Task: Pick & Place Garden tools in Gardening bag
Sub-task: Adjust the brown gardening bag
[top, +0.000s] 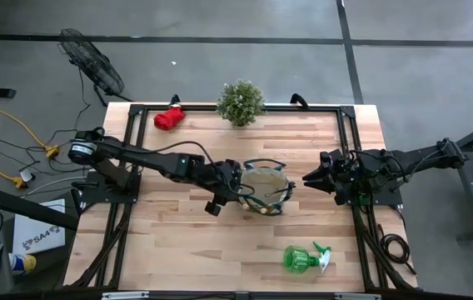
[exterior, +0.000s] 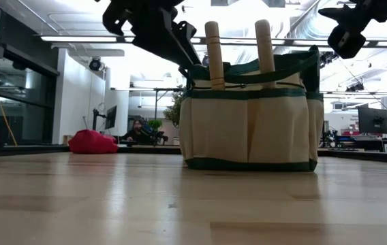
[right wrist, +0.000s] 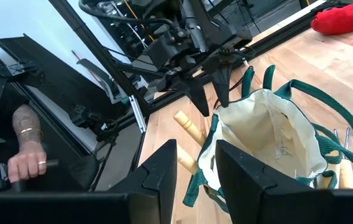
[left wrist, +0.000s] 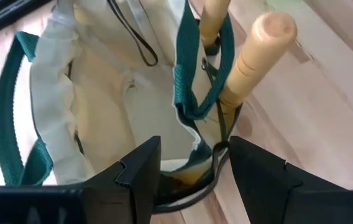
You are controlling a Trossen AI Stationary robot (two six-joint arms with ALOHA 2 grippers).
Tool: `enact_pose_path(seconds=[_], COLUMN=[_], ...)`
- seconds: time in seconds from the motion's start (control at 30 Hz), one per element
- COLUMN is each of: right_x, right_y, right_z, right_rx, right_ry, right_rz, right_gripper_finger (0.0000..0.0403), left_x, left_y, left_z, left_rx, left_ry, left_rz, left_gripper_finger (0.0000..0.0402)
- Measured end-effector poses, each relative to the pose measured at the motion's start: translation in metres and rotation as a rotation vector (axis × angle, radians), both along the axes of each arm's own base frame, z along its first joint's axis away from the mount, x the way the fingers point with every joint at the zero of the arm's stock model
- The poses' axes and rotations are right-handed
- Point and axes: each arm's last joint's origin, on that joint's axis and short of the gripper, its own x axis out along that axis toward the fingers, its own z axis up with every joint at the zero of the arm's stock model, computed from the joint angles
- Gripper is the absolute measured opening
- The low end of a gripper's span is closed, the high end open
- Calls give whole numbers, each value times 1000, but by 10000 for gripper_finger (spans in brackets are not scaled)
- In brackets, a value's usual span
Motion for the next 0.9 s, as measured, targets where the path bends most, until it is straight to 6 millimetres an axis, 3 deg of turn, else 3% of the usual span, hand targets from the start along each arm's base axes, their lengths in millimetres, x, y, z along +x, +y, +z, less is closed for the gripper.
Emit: enact_pose_path(seconds=[0.33,0.6,0.9], right_x=[0,0,0], right_y=[0,0,0], right_z=[0,0,0], right_rx=[0,0,0], right_ry=[-1,0,0], right_rz=[0,0,0], right_gripper_finger=[103,103,103], left_x=[0,10,8], left_y=[0,-1,0], left_z=[-2,-21,-24], left_rx=[36,63,111], left_ry=[6,53,77], left_rz=[-37,-22,16], left_gripper_finger=[175,125,48])
